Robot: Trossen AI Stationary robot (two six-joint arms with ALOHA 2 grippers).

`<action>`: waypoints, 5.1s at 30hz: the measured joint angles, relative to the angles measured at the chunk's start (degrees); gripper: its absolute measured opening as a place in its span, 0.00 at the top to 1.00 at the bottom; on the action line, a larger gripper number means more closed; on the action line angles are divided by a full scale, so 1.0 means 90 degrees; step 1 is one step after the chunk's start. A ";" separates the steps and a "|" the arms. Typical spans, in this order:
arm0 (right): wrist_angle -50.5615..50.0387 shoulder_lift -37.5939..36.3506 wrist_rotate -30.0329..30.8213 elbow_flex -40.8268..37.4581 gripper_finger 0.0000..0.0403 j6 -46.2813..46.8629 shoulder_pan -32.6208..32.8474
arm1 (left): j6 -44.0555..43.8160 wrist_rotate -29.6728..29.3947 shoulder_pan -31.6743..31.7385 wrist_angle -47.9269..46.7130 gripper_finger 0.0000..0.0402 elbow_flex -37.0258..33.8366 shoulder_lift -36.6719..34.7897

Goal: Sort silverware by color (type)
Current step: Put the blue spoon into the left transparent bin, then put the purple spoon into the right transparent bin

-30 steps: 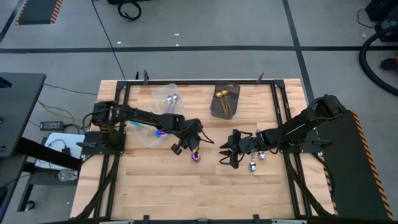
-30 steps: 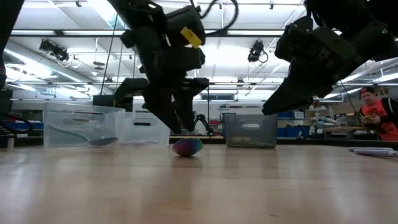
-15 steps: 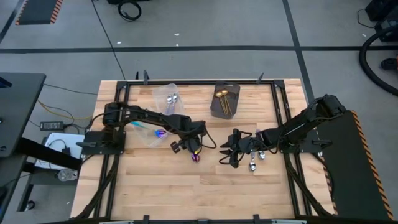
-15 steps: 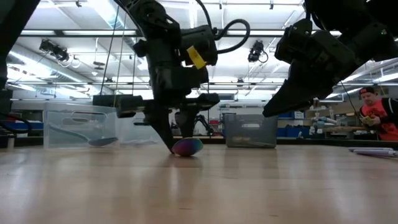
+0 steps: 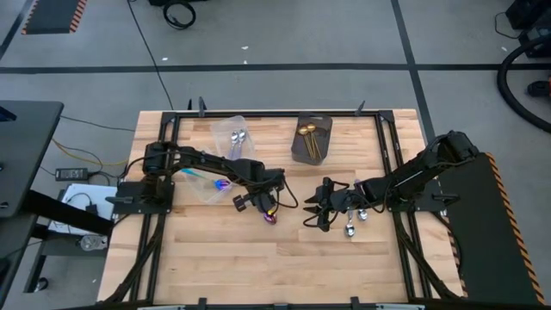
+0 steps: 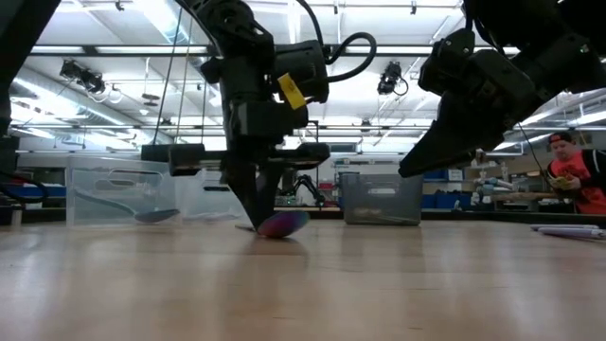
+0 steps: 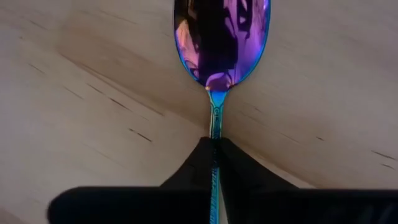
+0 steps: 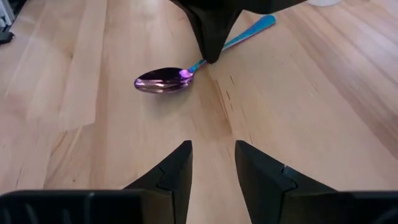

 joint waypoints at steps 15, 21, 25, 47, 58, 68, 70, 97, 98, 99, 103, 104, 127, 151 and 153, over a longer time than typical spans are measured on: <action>-0.0019 0.0000 0.0012 0.0000 0.68 0.0001 0.0000 | -0.0675 -0.0543 -0.0356 -0.0298 0.97 0.0298 0.0000; -0.0019 0.0000 0.0015 0.0000 0.68 0.0001 0.0000 | -0.0790 -0.0780 -0.0536 -0.0277 0.97 0.0306 -0.0002; -0.0018 0.0000 0.0015 0.0000 0.68 0.0001 0.0000 | -0.0867 -0.0846 -0.0571 -0.0290 0.97 0.0311 -0.0005; 0.0074 0.0002 0.0077 0.0002 0.68 -0.0018 0.0002 | -0.2524 -0.2283 -0.1151 -0.1184 1.00 0.0322 -0.1285; 0.0172 0.0002 0.0160 0.0002 0.68 -0.0110 0.0000 | -0.3866 -0.3037 -0.1673 -0.1961 1.00 0.0321 -0.1722; 0.0278 0.0002 0.0163 0.0002 0.68 -0.0313 -0.0015 | -0.4645 -0.3742 -0.1936 -0.2904 1.00 0.0316 -0.1883; 0.0301 0.0002 0.0163 0.0002 0.68 -0.0315 -0.0015 | -0.4880 -0.3852 -0.1962 -0.3106 1.00 0.0306 -0.1977; 0.0501 0.0007 0.0325 0.0002 0.68 -0.0432 -0.0015 | -0.5861 -0.4497 -0.1718 -0.3083 1.00 -0.2180 -0.5209; 0.0497 0.0007 0.0325 0.0002 0.68 -0.0439 -0.0015 | -0.5796 -0.4498 -0.1667 -0.3036 1.00 -0.2264 -0.5300; 0.0496 0.0007 0.0325 0.0002 0.68 -0.0453 -0.0015 | -0.5700 -0.4487 -0.1624 -0.3009 1.00 -0.2366 -0.5399; 0.0505 0.0007 0.0325 0.0002 0.68 -0.0502 -0.0015 | -0.5458 -0.4314 -0.1400 -0.2944 1.00 -0.2712 -0.5661; 0.0518 0.0007 0.0325 0.0002 0.68 -0.0505 -0.0015 | -0.5377 -0.4232 -0.1330 -0.2963 1.00 -0.2795 -0.5709; 0.0552 0.0007 0.0325 0.0002 0.68 -0.0546 -0.0015 | -0.3700 -0.3177 0.0099 -0.1506 1.00 -0.4110 -0.5790; 0.0558 0.0007 0.0325 0.0001 0.68 -0.0543 -0.0010 | -0.4870 -0.3831 0.0065 -0.1240 0.68 -0.4179 -0.5780; 0.0577 0.0007 0.0325 0.0002 0.68 -0.0543 -0.0010 | -0.5034 -0.4064 -0.0020 -0.1211 0.66 -0.3941 -0.5780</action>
